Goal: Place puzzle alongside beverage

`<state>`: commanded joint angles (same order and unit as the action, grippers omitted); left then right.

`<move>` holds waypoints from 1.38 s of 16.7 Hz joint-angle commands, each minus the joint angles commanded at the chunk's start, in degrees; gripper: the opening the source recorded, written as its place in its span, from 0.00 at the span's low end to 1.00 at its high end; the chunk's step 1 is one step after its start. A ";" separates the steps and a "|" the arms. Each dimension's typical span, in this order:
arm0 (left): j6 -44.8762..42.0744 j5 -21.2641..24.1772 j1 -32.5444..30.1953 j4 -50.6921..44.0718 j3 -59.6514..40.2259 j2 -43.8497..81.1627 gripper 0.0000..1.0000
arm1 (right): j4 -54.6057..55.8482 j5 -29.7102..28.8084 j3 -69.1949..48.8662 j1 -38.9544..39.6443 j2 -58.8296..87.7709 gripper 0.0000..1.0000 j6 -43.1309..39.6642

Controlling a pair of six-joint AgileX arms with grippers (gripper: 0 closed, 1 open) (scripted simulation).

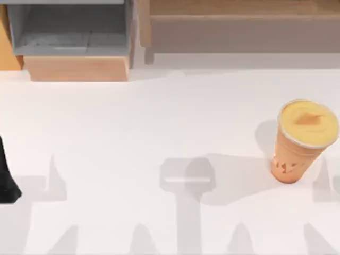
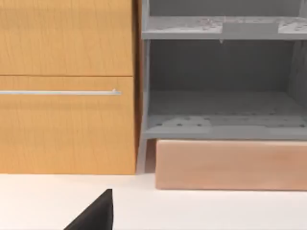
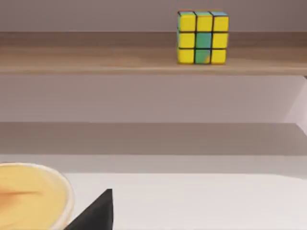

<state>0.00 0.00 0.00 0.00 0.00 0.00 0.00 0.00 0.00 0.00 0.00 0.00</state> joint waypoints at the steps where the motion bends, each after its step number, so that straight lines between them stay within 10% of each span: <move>1: 0.00 0.00 0.00 0.00 0.00 0.00 1.00 | 0.00 0.00 0.00 0.00 0.00 1.00 0.00; 9: 0.00 0.00 0.00 0.00 0.00 0.00 1.00 | 11.75 0.71 -9.09 -0.54 16.89 1.00 0.05; 23: 0.00 0.00 0.00 0.00 0.00 0.00 1.00 | 54.56 2.05 -41.84 -3.96 97.01 1.00 0.59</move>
<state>0.00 0.00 0.00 0.00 0.00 0.00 54.56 2.05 -41.84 -3.96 97.01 0.59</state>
